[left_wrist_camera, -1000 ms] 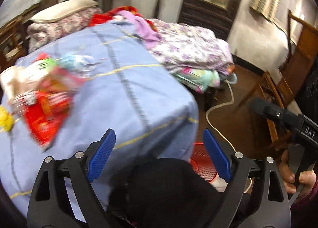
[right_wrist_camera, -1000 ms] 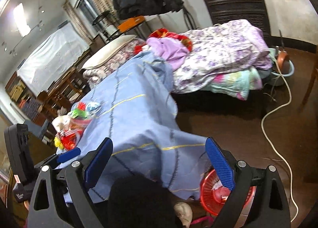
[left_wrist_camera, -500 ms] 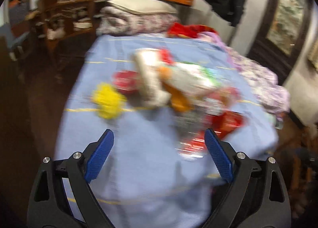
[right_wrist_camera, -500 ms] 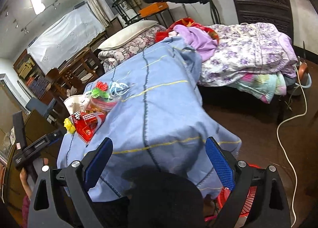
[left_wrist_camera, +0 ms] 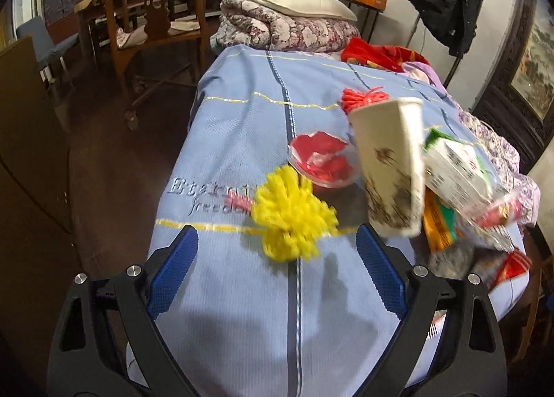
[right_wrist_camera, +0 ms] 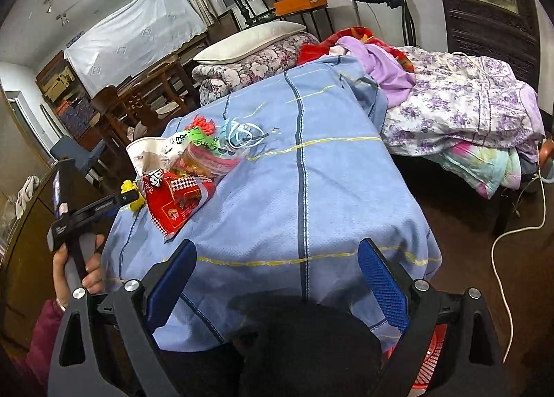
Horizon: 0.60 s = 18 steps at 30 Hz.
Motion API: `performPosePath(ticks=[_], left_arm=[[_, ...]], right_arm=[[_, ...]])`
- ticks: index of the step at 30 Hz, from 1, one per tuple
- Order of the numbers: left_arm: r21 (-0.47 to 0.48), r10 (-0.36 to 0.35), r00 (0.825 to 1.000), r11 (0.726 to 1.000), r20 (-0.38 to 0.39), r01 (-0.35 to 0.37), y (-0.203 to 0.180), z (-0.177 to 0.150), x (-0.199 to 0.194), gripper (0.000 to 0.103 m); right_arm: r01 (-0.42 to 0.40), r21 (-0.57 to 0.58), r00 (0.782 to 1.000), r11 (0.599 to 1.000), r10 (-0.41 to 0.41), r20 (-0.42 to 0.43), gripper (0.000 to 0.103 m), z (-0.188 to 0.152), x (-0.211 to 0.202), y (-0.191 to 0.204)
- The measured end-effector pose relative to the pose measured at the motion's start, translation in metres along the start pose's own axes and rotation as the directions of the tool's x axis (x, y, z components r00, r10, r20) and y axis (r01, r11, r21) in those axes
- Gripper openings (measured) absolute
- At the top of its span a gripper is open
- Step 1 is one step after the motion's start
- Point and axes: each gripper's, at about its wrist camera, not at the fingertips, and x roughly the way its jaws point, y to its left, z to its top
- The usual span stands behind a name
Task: Collect trash
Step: 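Move both tools back over the bed toward the yellow pom-pom, then grasp the yellow pom-pom with the left tool while the right tool grasps the red chip bag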
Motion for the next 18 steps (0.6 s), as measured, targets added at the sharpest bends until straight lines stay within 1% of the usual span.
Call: performPosePath(ticks=[2,4,6,7,8,9,11,14,18], left_arm=[[-0.011,-0.003,1.000,1.000,0.000,0.003,0.002,0.003,0.006,0.088],[-0.013,-0.002,1.000,1.000,0.012,0.003,0.003,0.005,0.009,0.080],[-0.011,-0.010,1.000,1.000,0.006,0.010,0.003,0.003,0.012,0.065],[-0.014,-0.019,1.000,1.000,0.002,0.019,0.005,0.002,0.013,0.061],[-0.013,-0.014,1.000,1.000,0.012,0.014,0.005,0.000,0.012,0.056],[-0.008,-0.022,1.000,1.000,0.016,0.023,0.006,-0.002,0.009,0.048],[-0.014,-0.050,0.999,0.999,0.012,0.050,0.007,-0.004,0.005,0.038],[-0.024,-0.062,0.998,0.998,0.027,0.063,0.012,-0.008,-0.006,0.037],[-0.029,-0.086,0.995,0.996,0.050,0.087,0.013,-0.011,-0.021,0.036]], right_arm=[[-0.001,-0.003,1.000,1.000,0.001,-0.004,0.093,0.001,0.002,0.003],[-0.011,-0.013,1.000,1.000,0.011,-0.009,0.093,0.003,0.006,0.008],[-0.028,-0.033,1.000,0.999,0.027,-0.009,0.093,0.006,0.010,0.016],[-0.033,-0.042,0.999,0.999,0.033,-0.009,0.093,0.007,0.012,0.019],[-0.043,-0.054,0.999,0.998,0.043,-0.010,0.093,0.009,0.015,0.024],[-0.050,-0.061,0.999,0.997,0.049,-0.011,0.093,0.011,0.018,0.027],[-0.078,-0.073,0.997,0.994,0.077,-0.020,0.093,0.014,0.025,0.037],[-0.120,-0.086,0.993,0.989,0.118,-0.031,0.093,0.019,0.037,0.048],[-0.147,-0.103,0.989,0.984,0.144,-0.037,0.092,0.024,0.050,0.062]])
